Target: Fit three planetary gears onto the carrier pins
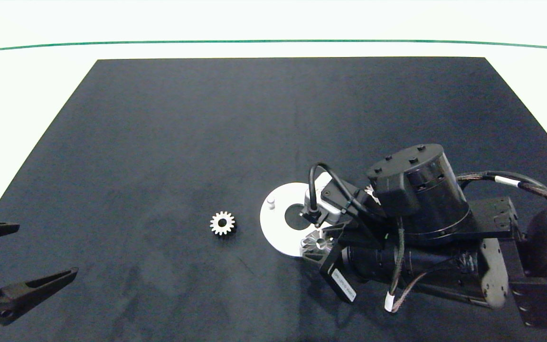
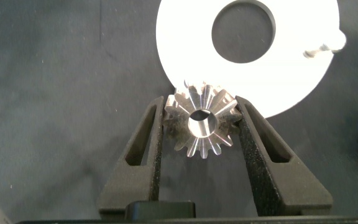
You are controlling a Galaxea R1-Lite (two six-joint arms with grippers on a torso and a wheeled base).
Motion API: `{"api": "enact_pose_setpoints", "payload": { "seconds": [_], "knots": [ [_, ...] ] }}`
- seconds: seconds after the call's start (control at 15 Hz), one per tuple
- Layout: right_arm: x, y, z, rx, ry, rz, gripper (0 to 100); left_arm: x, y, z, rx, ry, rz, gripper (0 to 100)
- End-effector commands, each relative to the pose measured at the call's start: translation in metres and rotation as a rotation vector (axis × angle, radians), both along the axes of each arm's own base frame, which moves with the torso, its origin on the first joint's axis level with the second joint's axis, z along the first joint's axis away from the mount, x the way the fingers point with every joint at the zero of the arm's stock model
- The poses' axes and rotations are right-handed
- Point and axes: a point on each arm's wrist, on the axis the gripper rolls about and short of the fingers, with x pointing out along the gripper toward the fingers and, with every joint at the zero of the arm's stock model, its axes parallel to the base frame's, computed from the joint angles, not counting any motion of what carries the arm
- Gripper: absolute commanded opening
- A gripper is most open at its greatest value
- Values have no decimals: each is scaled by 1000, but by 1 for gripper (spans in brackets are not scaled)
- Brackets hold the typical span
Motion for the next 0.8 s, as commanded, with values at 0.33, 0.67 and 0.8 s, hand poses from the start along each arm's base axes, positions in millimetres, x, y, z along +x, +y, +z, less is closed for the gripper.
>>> {"api": "enact_pose_setpoints", "payload": {
  "seconds": [0.33,0.67,0.8],
  "knots": [
    [8,11,0,3,-6,5,1,-5,1,3,0,-24,2,100],
    [11,15,-2,0,-1,4,1,-6,1,3,2,-27,4,100],
    [12,16,-3,-4,1,3,1,-6,1,3,2,-27,6,100]
  ]
}}
